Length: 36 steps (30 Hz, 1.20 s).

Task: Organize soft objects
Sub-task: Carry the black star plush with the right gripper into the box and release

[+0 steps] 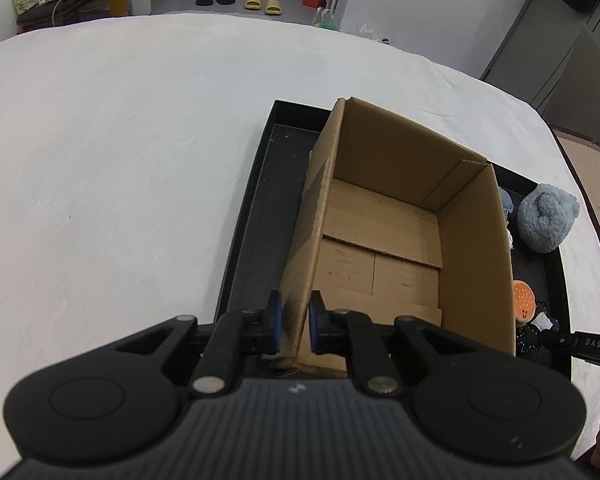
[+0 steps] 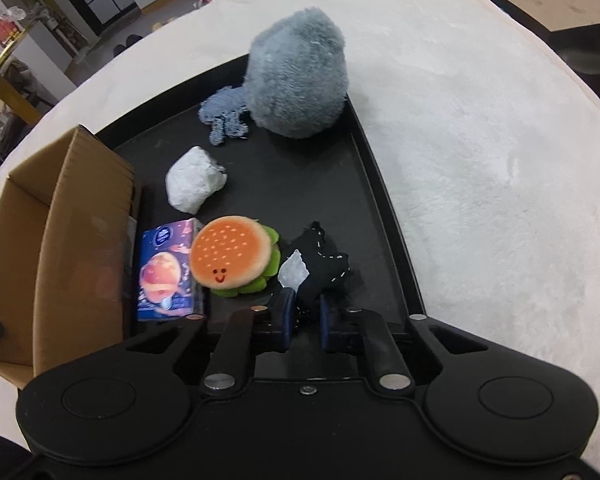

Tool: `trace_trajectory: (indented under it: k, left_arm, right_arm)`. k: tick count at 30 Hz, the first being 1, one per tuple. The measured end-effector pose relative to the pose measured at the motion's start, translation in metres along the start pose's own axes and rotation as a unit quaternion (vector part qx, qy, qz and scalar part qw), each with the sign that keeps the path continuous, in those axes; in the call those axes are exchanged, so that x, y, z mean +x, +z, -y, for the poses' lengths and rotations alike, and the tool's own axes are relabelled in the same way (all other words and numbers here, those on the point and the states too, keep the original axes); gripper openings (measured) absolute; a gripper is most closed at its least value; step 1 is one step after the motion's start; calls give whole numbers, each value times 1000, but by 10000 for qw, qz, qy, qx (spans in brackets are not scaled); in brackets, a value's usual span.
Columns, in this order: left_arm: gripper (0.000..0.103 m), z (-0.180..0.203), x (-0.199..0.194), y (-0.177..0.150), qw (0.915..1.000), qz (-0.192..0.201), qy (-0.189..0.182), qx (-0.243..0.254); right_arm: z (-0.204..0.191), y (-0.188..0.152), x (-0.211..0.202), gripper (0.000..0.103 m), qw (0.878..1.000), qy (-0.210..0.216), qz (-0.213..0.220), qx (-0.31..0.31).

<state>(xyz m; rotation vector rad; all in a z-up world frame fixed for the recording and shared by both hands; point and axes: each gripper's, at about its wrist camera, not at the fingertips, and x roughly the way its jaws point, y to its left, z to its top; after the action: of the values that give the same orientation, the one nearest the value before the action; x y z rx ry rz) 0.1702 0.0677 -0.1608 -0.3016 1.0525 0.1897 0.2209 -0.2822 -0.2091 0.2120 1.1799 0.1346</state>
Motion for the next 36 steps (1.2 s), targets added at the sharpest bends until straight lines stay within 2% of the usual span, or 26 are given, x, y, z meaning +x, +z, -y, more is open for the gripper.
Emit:
trace_trajectory:
  k: [4,16,22,28,36]
  left_arm:
    - [12,-2,0,3,10000,26,-21,-54]
    - [12,4,1,3,10000,-15,-9,-98]
    - [12,6,3,1,10000,17,-5,-51]
    - [12,3,6,0,9998,-5,-67,-178]
    - [12,-3,1,-2,9991,58,29,-408]
  right_arm:
    - [-6,1,-7,5,9999,102,66,-64]
    - [-22,-5,-38,4,9989,380,243,-162]
    - [-41,-2,-54,4,9975,541,371,-254]
    - [-65,5,-70,4,9946,694,592,-491]
    - [-102,11,-81,4,9905,868,712,-789]
